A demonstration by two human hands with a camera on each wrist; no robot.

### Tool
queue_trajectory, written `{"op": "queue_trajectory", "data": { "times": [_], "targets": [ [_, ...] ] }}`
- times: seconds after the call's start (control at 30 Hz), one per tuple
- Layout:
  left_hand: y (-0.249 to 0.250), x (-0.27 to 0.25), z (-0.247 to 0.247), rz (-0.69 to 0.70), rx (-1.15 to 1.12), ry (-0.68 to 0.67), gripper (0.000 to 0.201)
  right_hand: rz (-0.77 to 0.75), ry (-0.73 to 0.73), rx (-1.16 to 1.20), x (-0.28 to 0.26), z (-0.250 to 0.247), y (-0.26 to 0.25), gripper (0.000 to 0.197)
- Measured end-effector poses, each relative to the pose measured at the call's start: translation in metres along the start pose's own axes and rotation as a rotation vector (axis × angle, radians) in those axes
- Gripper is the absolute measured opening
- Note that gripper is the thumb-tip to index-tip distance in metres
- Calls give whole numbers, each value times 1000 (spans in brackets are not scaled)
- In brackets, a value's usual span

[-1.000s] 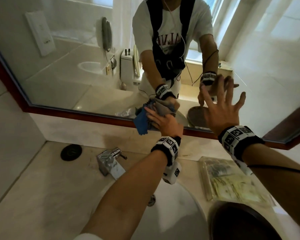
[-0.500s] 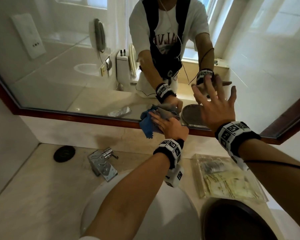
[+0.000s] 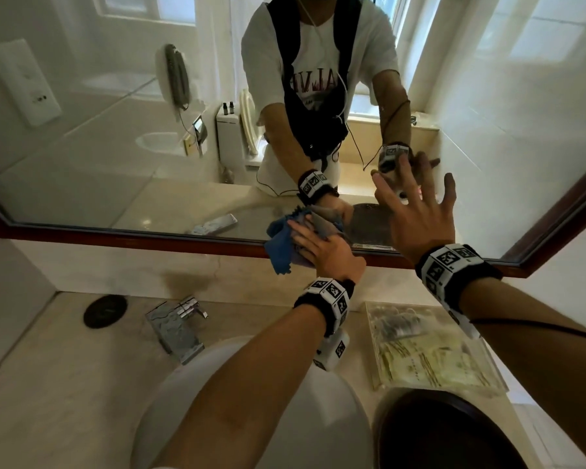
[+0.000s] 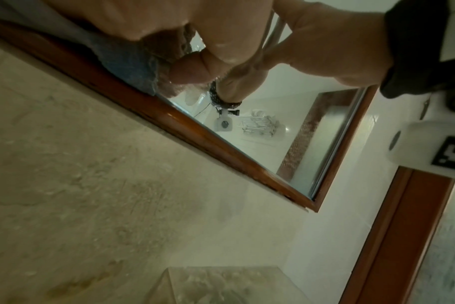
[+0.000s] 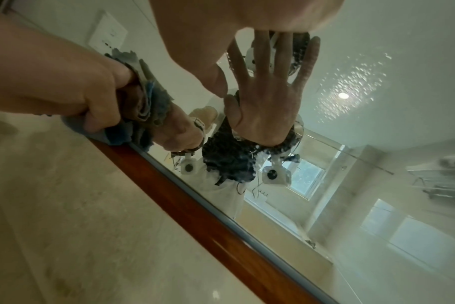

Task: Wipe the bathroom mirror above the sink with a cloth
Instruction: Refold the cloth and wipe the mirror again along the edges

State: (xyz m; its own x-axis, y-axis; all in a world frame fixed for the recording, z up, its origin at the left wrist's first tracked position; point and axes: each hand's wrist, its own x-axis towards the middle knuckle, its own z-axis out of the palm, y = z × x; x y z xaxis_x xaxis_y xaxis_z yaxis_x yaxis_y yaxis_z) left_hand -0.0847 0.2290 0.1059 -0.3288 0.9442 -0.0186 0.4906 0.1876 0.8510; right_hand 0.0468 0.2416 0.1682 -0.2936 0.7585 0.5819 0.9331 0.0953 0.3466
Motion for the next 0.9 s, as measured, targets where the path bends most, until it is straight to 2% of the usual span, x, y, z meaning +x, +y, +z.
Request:
{"op": "queue_trajectory", "data": {
  "times": [0.1, 0.17, 0.23, 0.37, 0.5, 0.7, 0.77, 0.83, 0.9],
  "targets": [
    [4, -6, 3, 31, 3, 41, 118, 62, 52, 23, -9, 8, 14, 80],
    [7, -8, 6, 93, 73, 117, 120, 73, 44, 35, -12, 12, 24, 81],
    [12, -8, 8, 163, 171, 142, 115, 69, 37, 46, -14, 16, 30, 86],
    [26, -7, 9, 212, 243, 77, 119, 52, 40, 52, -15, 23, 38, 87],
    [15, -7, 19, 270, 349, 67, 121, 21, 55, 78, -17, 28, 44, 89],
    [-17, -21, 46, 300, 650, -144, 92, 4, 49, 117, -19, 32, 46, 89],
    [-22, -26, 44, 246, 721, -160, 101, -9, 40, 112, -20, 33, 49, 89],
    [-22, -28, 43, 299, 738, -160, 109, -22, 31, 120, -22, 33, 53, 89],
    [-19, -27, 36, 385, 696, -218, 106, -34, 31, 132, -24, 32, 55, 87]
  ]
}}
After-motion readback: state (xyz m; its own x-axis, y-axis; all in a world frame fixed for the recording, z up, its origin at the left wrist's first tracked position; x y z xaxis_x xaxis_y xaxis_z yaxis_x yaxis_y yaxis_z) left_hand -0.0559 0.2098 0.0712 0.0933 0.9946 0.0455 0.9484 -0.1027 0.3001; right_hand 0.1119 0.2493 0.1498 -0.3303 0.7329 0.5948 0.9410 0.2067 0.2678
